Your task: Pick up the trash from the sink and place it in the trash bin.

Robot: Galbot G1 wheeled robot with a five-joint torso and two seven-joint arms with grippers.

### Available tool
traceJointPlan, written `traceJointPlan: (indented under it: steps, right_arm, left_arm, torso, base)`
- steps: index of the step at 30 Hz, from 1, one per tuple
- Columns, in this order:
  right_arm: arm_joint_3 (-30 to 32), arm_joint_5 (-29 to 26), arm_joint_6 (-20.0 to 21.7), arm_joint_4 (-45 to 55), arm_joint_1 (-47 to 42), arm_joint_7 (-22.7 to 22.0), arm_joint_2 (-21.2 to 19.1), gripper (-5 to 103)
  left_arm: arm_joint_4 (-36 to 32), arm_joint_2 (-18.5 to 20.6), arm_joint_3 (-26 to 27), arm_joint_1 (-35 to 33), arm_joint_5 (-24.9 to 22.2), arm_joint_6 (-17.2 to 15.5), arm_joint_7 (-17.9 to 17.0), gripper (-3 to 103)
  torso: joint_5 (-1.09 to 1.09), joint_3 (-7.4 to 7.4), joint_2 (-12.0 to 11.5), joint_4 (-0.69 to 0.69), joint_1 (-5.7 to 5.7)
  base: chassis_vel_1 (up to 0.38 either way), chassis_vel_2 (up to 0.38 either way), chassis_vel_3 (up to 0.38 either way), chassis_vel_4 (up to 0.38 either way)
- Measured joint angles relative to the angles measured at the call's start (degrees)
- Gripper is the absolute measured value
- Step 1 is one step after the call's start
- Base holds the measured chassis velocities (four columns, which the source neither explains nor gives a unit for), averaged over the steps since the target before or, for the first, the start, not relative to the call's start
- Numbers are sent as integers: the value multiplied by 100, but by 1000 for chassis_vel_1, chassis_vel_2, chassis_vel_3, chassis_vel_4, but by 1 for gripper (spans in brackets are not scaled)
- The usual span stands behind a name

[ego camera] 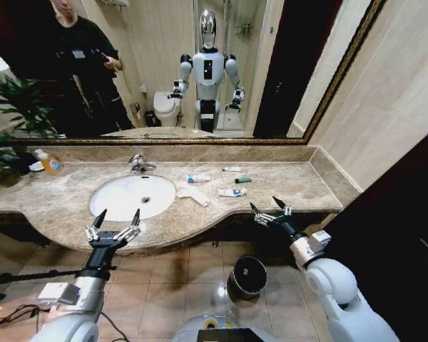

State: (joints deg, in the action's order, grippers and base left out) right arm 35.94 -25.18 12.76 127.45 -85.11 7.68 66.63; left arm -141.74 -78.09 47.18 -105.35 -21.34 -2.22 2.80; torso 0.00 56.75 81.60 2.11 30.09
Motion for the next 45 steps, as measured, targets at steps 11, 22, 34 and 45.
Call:
traceJointPlan:
  steps: [11, 22, 34, 45]
  right_arm:
    - [-62, -30, -100, -137, 99, -34, -36, 100]
    - [-191, -91, -92, -366, 317, -182, -119, 100]
    - [-433, -448, 62, -993, 859, -184, -437, 100]
    - [-982, -602, 179, -1803, 1917, -210, -588, 100]
  left_arm:
    - [0, 0, 0, 0, 0, 0, 0, 100]
    - [0, 0, 0, 0, 0, 0, 0, 100]
    - [0, 0, 0, 0, 0, 0, 0, 100]
    - [0, 0, 0, 0, 0, 0, 0, 100]
  torso:
    - [0, 0, 0, 0, 0]
    - [0, 0, 0, 0, 0]
    - [0, 0, 0, 0, 0]
    - [0, 0, 0, 0, 0]
  base:
    - [0, 0, 0, 0]
    - [0, 0, 0, 0]
    - [0, 0, 0, 0]
    - [0, 0, 0, 0]
